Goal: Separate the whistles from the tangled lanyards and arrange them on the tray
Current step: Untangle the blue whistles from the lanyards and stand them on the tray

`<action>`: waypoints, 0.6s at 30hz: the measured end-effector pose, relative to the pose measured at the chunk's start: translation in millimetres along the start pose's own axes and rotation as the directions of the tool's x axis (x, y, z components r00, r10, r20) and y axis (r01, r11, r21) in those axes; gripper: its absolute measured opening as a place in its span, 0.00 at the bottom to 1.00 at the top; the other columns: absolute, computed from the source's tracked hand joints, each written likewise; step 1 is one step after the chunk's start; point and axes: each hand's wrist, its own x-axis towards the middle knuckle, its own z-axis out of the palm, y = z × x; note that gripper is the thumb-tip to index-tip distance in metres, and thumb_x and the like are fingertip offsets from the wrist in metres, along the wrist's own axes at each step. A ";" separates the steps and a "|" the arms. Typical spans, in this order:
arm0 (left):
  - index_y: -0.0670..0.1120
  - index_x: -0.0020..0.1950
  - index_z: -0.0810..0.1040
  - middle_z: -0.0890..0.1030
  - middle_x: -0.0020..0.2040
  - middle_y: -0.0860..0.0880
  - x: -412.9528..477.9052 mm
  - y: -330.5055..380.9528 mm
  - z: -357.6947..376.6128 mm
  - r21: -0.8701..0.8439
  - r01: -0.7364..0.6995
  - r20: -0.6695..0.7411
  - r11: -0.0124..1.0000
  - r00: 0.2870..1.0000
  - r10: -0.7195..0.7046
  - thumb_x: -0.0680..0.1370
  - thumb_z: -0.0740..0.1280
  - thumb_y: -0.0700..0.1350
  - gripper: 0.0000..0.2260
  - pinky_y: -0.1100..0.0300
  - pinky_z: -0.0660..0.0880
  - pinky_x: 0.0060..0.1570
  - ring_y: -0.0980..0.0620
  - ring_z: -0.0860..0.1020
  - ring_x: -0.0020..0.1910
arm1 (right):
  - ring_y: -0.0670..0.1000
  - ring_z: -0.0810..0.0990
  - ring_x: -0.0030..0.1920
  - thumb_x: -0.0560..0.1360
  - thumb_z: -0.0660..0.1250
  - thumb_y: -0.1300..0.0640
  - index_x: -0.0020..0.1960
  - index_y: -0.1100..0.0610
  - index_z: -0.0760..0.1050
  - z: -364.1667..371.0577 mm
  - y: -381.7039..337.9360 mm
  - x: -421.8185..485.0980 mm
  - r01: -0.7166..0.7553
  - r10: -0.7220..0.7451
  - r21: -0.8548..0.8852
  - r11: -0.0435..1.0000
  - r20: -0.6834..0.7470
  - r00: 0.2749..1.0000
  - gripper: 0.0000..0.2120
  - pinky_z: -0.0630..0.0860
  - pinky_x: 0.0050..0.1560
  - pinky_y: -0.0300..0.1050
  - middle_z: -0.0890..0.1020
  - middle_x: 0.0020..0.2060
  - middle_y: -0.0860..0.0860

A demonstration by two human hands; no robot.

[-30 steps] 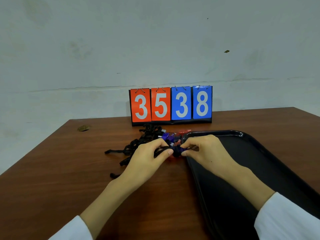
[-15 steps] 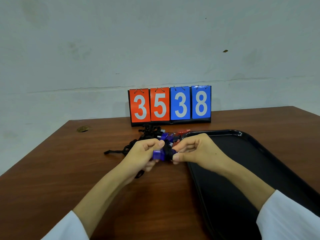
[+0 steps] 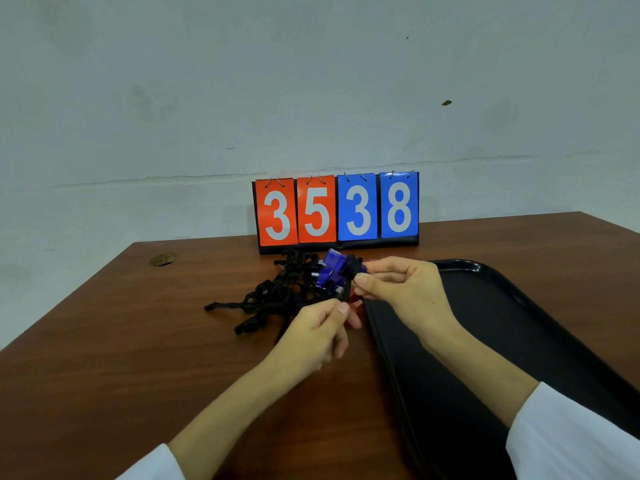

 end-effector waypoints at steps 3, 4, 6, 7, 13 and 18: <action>0.45 0.46 0.76 0.73 0.26 0.53 -1.1 -3.6 3.9 0.227 -0.057 -0.018 0.972 0.998 0.062 0.82 0.54 0.49 0.14 0.68 0.66 0.30 0.61 0.69 0.22 | 0.41 0.82 0.40 0.69 0.73 0.60 0.46 0.52 0.81 0.8 5.3 -0.5 0.046 -0.064 -0.248 0.968 -0.068 0.996 0.07 0.78 0.43 0.34 0.84 0.37 0.46; 0.46 0.44 0.76 0.73 0.26 0.53 -1.7 -4.2 3.5 0.268 -0.070 -0.034 0.961 0.996 0.082 0.82 0.54 0.50 0.14 0.66 0.67 0.32 0.61 0.69 0.23 | 0.40 0.82 0.40 0.69 0.73 0.59 0.46 0.52 0.81 1.4 6.4 -1.1 0.061 -0.087 -0.304 0.951 -0.073 0.994 0.07 0.77 0.43 0.32 0.84 0.37 0.44; 0.45 0.42 0.72 0.73 0.27 0.52 -2.9 -5.3 1.9 0.308 -0.095 -0.071 0.947 0.990 0.122 0.81 0.55 0.52 0.15 0.59 0.67 0.33 0.59 0.69 0.25 | 0.39 0.81 0.39 0.68 0.73 0.58 0.47 0.52 0.82 2.7 8.8 -2.1 0.110 -0.151 -0.415 0.903 -0.065 0.986 0.08 0.77 0.44 0.31 0.83 0.39 0.44; 0.45 0.41 0.70 0.72 0.29 0.50 -3.1 -6.0 1.4 0.332 -0.108 -0.081 0.937 0.987 0.142 0.81 0.55 0.53 0.15 0.55 0.67 0.33 0.57 0.68 0.26 | 0.40 0.80 0.40 0.68 0.73 0.58 0.48 0.53 0.82 3.5 10.4 -2.7 0.142 -0.188 -0.472 0.870 -0.052 0.981 0.09 0.77 0.45 0.32 0.83 0.39 0.45; 0.52 0.45 0.66 0.69 0.30 0.52 -5.0 -5.7 -1.9 0.641 -0.146 -0.118 0.753 0.951 0.286 0.80 0.53 0.56 0.10 0.59 0.61 0.29 0.55 0.68 0.29 | 0.40 0.78 0.43 0.70 0.72 0.55 0.52 0.53 0.81 4.8 11.8 -4.9 0.264 -0.239 -0.659 0.704 0.130 0.962 0.11 0.76 0.50 0.34 0.84 0.45 0.47; 0.50 0.41 0.75 0.75 0.32 0.54 -1.2 -4.3 -10.3 0.571 -0.198 -0.203 0.797 0.906 0.371 0.76 0.63 0.56 0.11 0.64 0.68 0.33 0.58 0.74 0.34 | 0.41 0.79 0.43 0.71 0.71 0.55 0.53 0.52 0.81 2.6 8.7 -3.6 0.276 -0.153 -0.660 0.699 0.239 0.959 0.11 0.76 0.50 0.36 0.83 0.46 0.47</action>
